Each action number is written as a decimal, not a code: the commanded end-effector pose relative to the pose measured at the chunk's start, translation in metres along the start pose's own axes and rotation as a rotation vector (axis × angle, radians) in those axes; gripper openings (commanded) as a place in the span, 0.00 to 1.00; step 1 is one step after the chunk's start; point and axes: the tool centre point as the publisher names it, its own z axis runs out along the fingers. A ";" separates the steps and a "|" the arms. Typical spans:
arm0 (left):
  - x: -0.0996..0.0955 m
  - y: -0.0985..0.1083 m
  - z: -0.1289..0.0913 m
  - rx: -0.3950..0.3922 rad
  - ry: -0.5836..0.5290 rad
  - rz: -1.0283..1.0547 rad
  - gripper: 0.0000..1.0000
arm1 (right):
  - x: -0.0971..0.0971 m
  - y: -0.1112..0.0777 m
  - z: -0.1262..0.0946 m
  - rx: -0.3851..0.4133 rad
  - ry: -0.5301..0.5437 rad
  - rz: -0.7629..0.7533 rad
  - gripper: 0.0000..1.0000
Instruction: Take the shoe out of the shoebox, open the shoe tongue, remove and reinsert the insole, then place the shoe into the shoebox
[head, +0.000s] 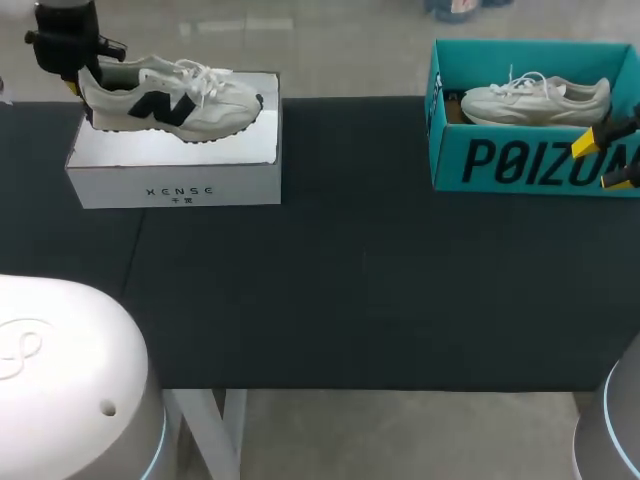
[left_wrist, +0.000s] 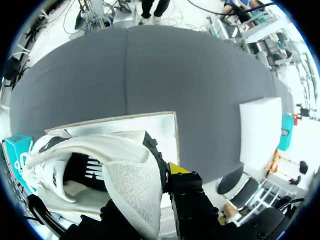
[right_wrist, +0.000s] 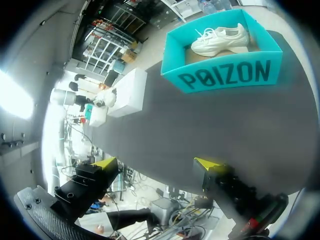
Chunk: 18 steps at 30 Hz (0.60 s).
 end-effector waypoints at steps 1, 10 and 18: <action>0.007 0.018 0.020 0.018 0.010 -0.003 0.00 | 0.000 -0.001 0.000 0.000 -0.002 0.001 1.00; 0.014 0.041 0.069 0.035 0.009 -0.065 0.00 | 0.000 -0.001 0.000 0.000 -0.002 0.001 1.00; 0.005 0.041 0.110 0.076 -0.044 -0.005 0.00 | 0.000 -0.001 0.000 0.000 -0.002 0.001 1.00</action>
